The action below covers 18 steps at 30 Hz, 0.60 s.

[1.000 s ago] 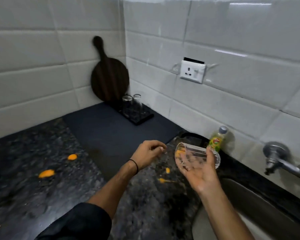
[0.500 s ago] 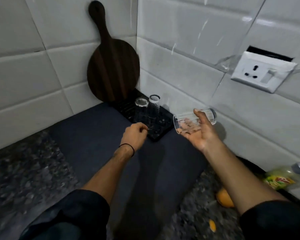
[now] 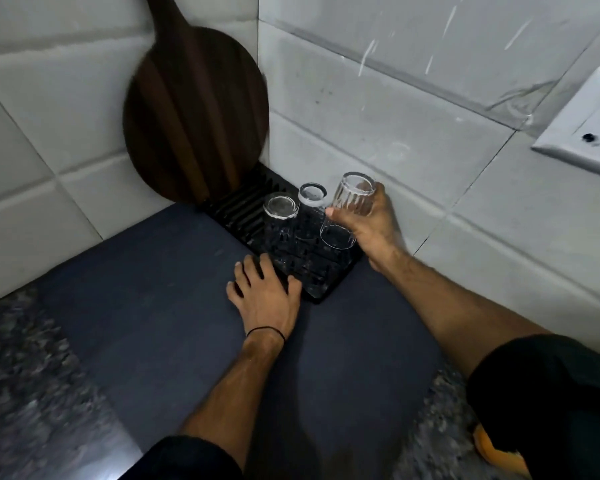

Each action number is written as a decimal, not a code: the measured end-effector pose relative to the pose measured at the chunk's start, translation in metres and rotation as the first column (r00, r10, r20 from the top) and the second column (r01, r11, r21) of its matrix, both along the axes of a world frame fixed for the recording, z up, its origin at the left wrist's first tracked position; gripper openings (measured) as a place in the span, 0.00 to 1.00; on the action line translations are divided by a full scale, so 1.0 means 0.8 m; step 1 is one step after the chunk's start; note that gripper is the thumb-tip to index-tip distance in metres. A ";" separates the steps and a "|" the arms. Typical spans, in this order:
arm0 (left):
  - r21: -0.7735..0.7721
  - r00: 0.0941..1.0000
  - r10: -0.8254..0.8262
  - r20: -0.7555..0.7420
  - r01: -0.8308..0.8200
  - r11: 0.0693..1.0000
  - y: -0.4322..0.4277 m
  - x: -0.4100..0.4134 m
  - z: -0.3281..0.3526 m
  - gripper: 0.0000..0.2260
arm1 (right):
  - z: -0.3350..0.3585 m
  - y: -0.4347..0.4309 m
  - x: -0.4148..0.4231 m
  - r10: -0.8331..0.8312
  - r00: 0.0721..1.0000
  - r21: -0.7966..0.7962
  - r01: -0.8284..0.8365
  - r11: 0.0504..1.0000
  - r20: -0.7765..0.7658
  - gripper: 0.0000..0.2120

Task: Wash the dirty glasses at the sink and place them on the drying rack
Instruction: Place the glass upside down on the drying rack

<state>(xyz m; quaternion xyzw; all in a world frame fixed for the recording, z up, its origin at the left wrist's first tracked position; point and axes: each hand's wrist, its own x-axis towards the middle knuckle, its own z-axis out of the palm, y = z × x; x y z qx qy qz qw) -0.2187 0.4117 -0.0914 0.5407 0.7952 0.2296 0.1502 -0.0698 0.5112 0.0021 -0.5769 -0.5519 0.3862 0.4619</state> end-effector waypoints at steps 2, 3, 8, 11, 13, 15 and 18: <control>0.013 1.000 0.007 0.001 -0.007 1.000 -0.001 0.001 -0.005 0.29 | -0.005 -0.001 -0.001 0.032 0.999 -0.007 -0.032 0.999 0.033 0.34; 0.021 1.000 0.006 -0.003 -0.006 1.000 -0.002 0.001 -0.007 0.29 | -0.006 -0.003 -0.002 0.052 0.997 -0.016 -0.051 0.999 0.048 0.34; 0.025 0.999 0.000 -0.035 0.001 1.000 -0.003 0.003 -0.011 0.29 | -0.009 -0.007 0.006 0.072 0.996 0.003 -0.073 0.997 0.053 0.33; 0.023 0.999 -0.002 -0.051 0.003 1.000 -0.004 0.004 -0.010 0.30 | -0.012 -0.004 0.011 0.064 0.996 0.008 -0.065 0.998 0.064 0.34; 0.021 0.998 -0.003 -0.057 0.004 1.000 -0.005 0.004 -0.010 0.30 | -0.012 -0.002 0.012 0.077 0.994 0.005 -0.077 0.997 0.072 0.35; 0.019 0.998 -0.003 -0.059 0.004 1.000 -0.005 0.003 -0.009 0.30 | -0.012 0.000 0.012 0.089 0.993 0.002 -0.090 0.996 0.082 0.36; 0.018 0.999 -0.004 -0.054 0.005 1.000 -0.006 0.003 -0.009 0.29 | -0.011 0.004 0.010 0.099 0.989 0.018 -0.102 0.995 0.113 0.36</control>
